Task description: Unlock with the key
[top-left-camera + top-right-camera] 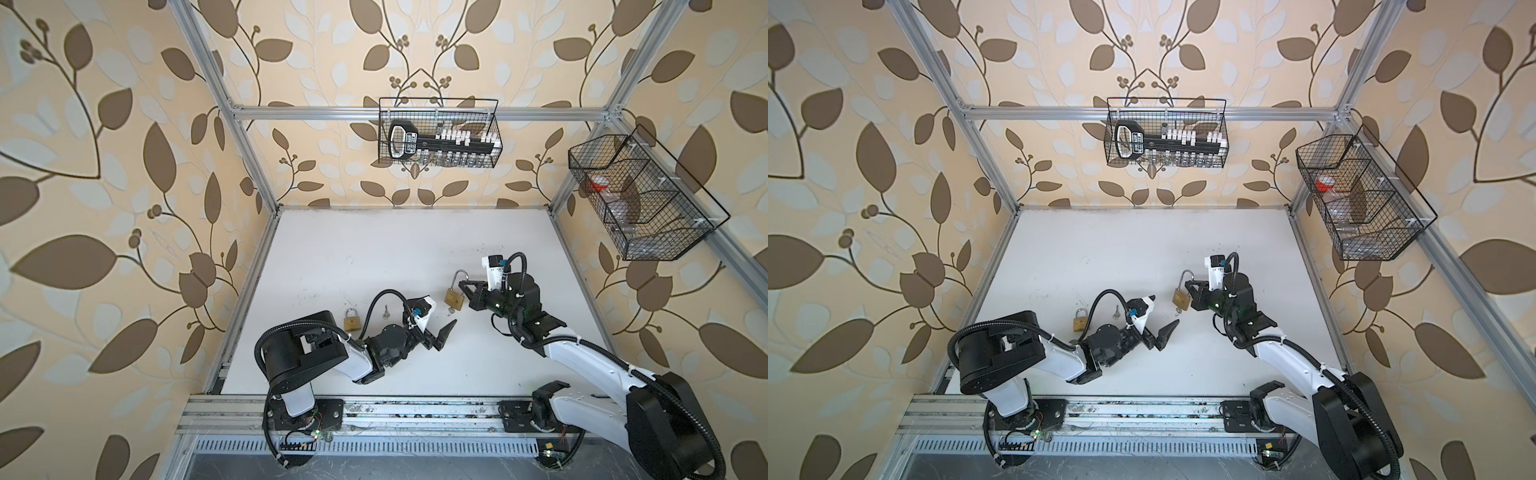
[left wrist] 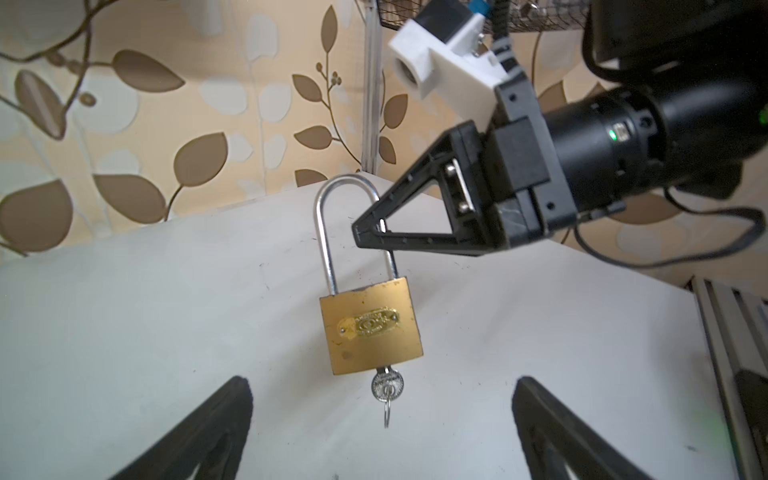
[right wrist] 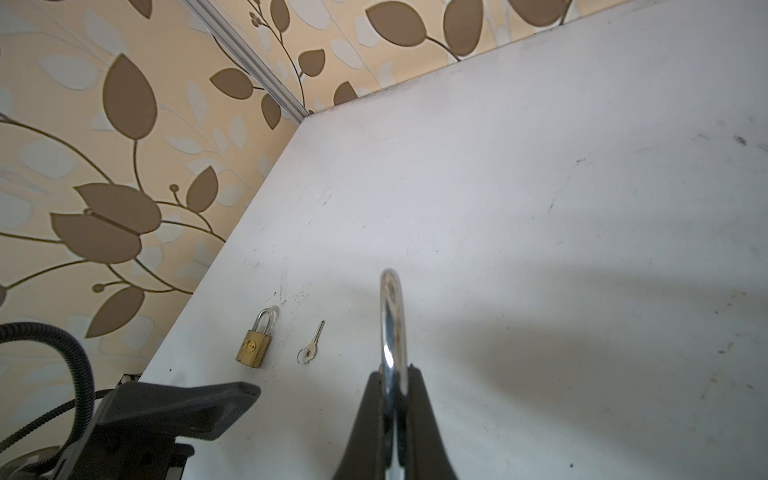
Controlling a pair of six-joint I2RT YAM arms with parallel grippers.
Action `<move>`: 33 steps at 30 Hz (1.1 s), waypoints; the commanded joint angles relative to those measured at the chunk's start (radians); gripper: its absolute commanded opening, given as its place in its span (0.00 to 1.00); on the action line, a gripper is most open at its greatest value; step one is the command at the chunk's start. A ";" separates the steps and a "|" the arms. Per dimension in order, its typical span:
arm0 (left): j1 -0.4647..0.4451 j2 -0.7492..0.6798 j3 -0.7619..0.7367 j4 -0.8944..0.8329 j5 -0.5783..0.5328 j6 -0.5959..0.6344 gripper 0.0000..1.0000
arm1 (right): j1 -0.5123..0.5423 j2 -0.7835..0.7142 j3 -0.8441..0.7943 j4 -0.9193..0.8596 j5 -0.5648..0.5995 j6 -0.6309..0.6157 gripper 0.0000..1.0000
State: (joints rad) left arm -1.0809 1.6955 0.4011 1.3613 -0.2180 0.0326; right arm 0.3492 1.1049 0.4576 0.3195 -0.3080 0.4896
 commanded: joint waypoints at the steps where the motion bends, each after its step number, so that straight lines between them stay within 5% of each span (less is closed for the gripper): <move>1: -0.003 -0.095 -0.035 0.062 0.091 0.137 0.99 | -0.003 -0.043 0.005 0.117 -0.088 -0.011 0.00; 5: 0.105 -0.293 -0.085 -0.057 0.283 0.066 0.99 | -0.002 -0.054 -0.009 0.175 -0.155 -0.033 0.00; 8: 0.282 -0.489 -0.015 -0.437 0.620 -0.078 0.96 | -0.004 -0.056 -0.029 0.256 -0.233 -0.042 0.00; 10: 0.331 -0.526 0.048 -0.601 0.782 -0.083 0.93 | -0.004 -0.070 -0.048 0.308 -0.260 -0.043 0.00; 13: 0.352 -0.498 0.075 -0.615 0.896 -0.086 0.90 | -0.004 -0.090 -0.076 0.373 -0.296 -0.039 0.00; 23: 0.403 -0.482 0.099 -0.687 0.908 -0.054 0.78 | 0.012 -0.163 -0.137 0.500 -0.365 -0.031 0.00; 33: 0.429 -0.397 0.139 -0.660 1.048 -0.111 0.68 | 0.024 -0.220 -0.148 0.473 -0.339 -0.047 0.00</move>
State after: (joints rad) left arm -0.6655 1.2892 0.4999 0.6605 0.7422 -0.0582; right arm 0.3721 0.9119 0.3103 0.7033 -0.6441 0.4511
